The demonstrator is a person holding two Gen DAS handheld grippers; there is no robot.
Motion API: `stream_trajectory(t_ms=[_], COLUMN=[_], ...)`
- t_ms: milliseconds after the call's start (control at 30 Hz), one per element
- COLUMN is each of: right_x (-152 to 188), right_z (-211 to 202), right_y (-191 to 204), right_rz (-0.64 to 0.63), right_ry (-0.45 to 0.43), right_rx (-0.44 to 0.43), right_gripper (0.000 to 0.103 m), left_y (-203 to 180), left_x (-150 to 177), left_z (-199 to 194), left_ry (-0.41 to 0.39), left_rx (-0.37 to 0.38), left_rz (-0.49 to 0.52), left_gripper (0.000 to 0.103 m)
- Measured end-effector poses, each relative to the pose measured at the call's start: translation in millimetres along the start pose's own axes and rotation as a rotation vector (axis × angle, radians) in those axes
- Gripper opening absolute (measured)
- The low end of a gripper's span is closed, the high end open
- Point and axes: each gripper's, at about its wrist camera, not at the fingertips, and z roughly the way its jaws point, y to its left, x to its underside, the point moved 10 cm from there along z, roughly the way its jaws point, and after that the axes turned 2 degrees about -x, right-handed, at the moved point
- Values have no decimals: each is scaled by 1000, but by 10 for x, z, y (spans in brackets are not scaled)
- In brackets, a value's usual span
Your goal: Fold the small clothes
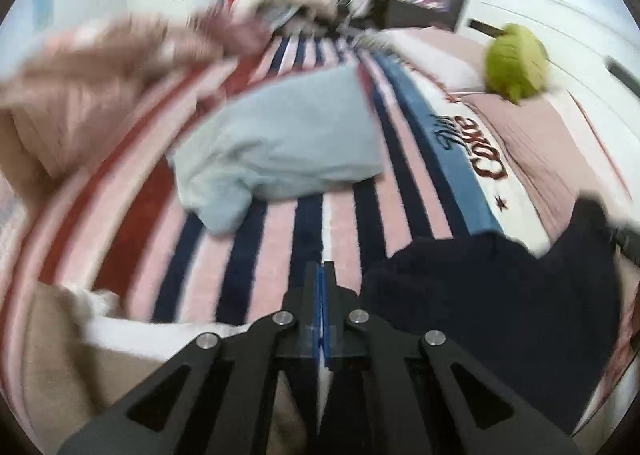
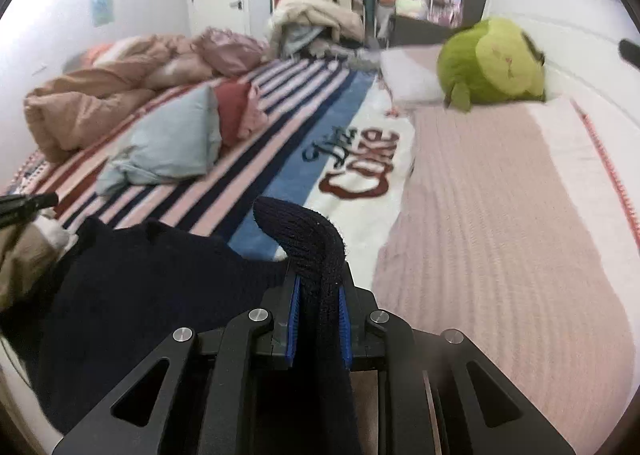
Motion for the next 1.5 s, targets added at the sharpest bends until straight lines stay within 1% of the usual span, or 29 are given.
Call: stream_trajectory(t_ms=[33,100,133,200,233,267,333,400,433,467,500,533,567,600,667,733,800,833,933,1033,1067,1133,1167,1200,1233,1300,1367,1433,1500], right_x=[33,115,164,221,233,241,248,265,273,284,300,321,332,339,311,229,120,59,-80,-71,-2,113,172,216,234,208,150,131,151], right_z=[121,356,441,530,541,538,526,514,514,516,521,527,535,526,449,328,195,140,132,356,523,726,815,858,848,714,471,239,-45], right_y=[5,13,19,17,2,-10,-33,-34,-31,-24,-17,-9,4,10,4,-9,-12,-12,-50,-38,-34,-50,-61,-75,-86,-80,-76,-21,123], right_rz=[2,-8,-7,7,5,-1,0,3,1,-1,0,4,6,6,3,0,-5,-10,-22,-32,-31,-13,1,17,27,23,3,0,9], right_ry=[29,81,105,128,128,129,131,133,135,137,140,144,147,144,113,63,20,7,-5,54,100,156,183,196,194,162,119,86,51], right_rx=[-7,7,5,-12,-12,-12,-22,-28,-28,-29,-29,-29,-29,-26,-8,11,23,32,66,69,71,75,70,61,50,32,33,-7,-75], right_gripper=[11,11,12,13,13,14,14,14,14,14,14,14,14,14,13,12,12,11,11,12,12,14,22,33,40,64,66,66,66], left_y=[41,42,-26,-202,-285,-333,-501,-627,-684,-687,-661,-661,-670,-666,-675,-623,-512,-406,-211,-135,-85,-68,-57,-30,-43,-139,-256,-397,-547], left_x=[7,41,84,179,201,205,256,334,418,482,576,606,639,644,565,384,169,24,-146,-89,-58,80,108,111,101,-2,-92,-99,-15], left_z=[156,322,377,406,380,336,212,169,194,245,337,363,376,367,257,67,-83,-151,-78,297,396,685,751,751,709,432,65,-311,-688], left_ry=[46,86,104,146,146,139,154,177,197,219,250,256,266,263,205,113,40,9,1,99,128,198,214,213,205,140,58,0,-58], left_rx=[25,2,31,131,165,181,270,346,341,298,219,201,206,209,204,145,98,71,-8,-27,-32,-53,-70,-93,-81,-20,2,61,154], left_rz=[-48,-25,-1,31,62,85,121,154,196,228,263,268,254,237,224,224,182,131,101,56,40,5,-1,-1,0,19,63,90,97], left_gripper=[0,2,8,65,71,72,75,91,91,91,89,70,37,29,13,10,10,10,10,11,13,20,22,31,38,68,71,73,83])
